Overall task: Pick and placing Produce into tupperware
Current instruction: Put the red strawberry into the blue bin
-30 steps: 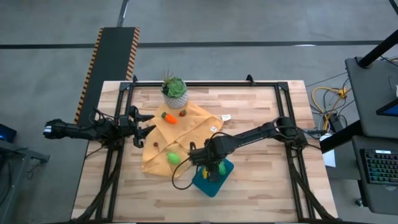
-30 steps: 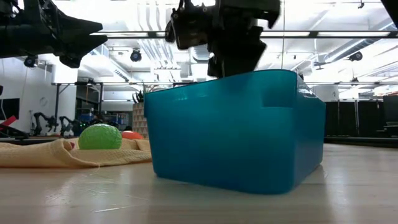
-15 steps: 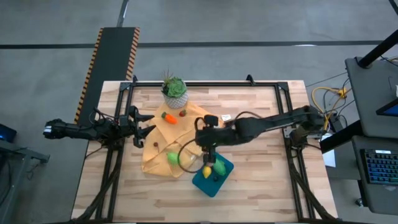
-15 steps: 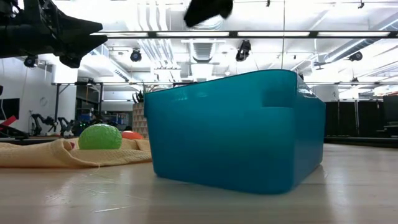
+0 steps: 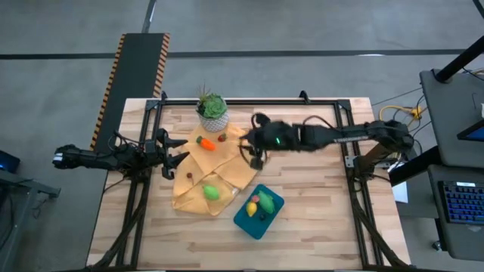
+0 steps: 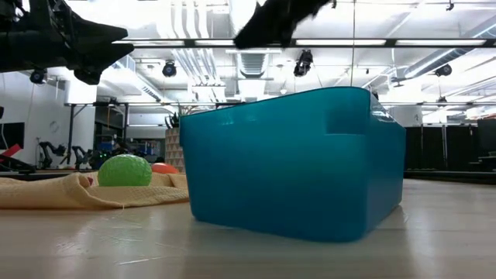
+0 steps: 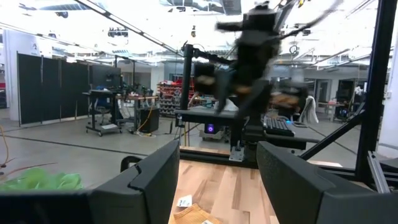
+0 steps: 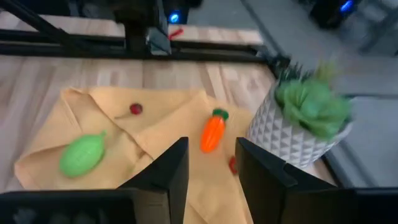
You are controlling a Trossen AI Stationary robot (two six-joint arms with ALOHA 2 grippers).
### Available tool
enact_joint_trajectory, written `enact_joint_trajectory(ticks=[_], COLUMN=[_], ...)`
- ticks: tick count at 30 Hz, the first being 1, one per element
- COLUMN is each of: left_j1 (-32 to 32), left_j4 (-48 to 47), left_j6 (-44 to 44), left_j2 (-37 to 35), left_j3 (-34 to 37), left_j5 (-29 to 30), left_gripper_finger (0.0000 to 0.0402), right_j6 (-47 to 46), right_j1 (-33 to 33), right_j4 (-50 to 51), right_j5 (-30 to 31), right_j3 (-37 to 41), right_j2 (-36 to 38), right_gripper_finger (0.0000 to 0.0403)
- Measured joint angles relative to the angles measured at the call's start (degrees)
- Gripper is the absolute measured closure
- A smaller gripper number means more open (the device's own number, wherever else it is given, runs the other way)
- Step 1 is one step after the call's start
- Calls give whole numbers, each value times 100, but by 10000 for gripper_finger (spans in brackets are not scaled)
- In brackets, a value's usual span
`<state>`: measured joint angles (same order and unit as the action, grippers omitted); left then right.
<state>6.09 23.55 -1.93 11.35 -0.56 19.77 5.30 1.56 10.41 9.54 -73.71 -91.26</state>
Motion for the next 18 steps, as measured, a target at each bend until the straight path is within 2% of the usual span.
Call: enact_joint_trajectory(ticks=[4, 10, 18], left_j1=[0, 0, 0], left_j4=[0, 2, -4], left_j6=[-40, -46, -46], left_j2=[-3, -17, -15], left_j3=[0, 0, 0], left_j5=[0, 1, 0], left_gripper_finger=[200, 200, 200], right_j6=[-34, 224, 364], right_j1=[648, 1077, 1154], right_j4=[-34, -45, 97], right_j5=[-808, -846, -1014], right_j3=[-106, -610, -1174], right_j2=[-409, -1135, -1800], right_gripper_finger=[273, 243, 169])
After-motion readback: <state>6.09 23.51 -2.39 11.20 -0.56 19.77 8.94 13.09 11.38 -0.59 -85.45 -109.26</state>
